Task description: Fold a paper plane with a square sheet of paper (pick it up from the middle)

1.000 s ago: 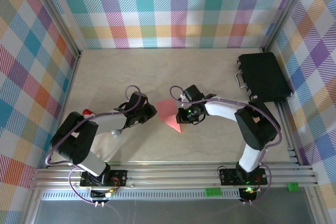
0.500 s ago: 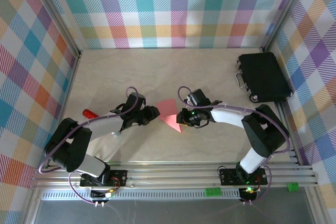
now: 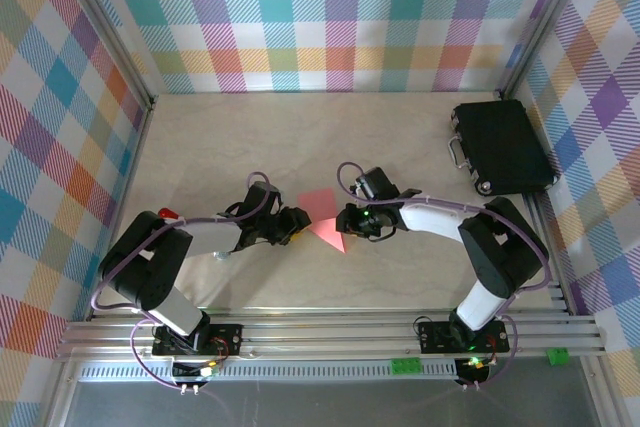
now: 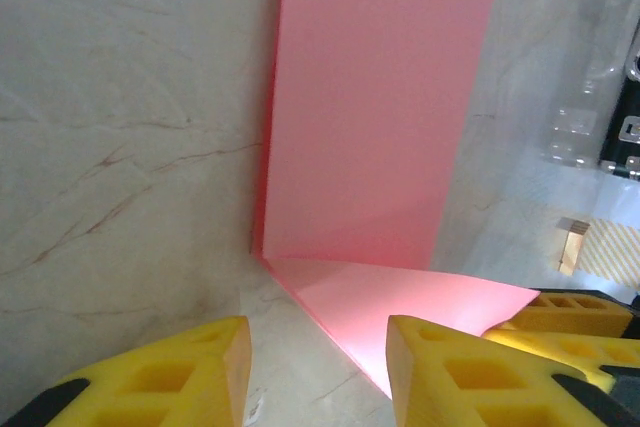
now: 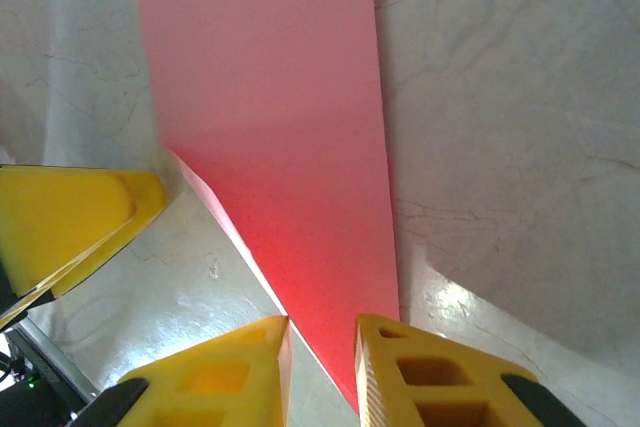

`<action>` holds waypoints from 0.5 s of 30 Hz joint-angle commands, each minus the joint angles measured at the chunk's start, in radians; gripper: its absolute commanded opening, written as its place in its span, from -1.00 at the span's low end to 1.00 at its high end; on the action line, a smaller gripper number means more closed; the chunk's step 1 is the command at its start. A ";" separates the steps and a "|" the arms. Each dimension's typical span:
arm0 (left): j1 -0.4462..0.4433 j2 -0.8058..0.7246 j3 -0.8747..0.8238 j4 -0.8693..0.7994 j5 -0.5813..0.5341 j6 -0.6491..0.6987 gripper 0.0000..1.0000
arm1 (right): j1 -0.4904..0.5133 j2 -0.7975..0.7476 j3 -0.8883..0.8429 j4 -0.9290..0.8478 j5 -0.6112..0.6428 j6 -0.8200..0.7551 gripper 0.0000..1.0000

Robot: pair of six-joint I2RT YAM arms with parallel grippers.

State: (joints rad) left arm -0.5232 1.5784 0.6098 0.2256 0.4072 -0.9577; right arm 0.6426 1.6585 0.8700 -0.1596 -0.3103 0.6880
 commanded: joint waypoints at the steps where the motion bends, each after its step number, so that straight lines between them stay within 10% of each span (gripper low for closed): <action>1: -0.006 0.023 -0.008 0.040 0.031 -0.012 -0.18 | 0.003 0.023 0.032 -0.028 -0.001 -0.038 -0.50; 15: -0.006 0.080 0.014 0.097 0.059 -0.026 -0.22 | 0.002 0.037 0.032 -0.041 0.028 -0.036 -0.58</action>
State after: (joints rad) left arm -0.5232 1.6344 0.6113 0.2932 0.4461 -0.9794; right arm 0.6426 1.6814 0.8833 -0.1841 -0.2943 0.6655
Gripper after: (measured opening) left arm 0.394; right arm 0.213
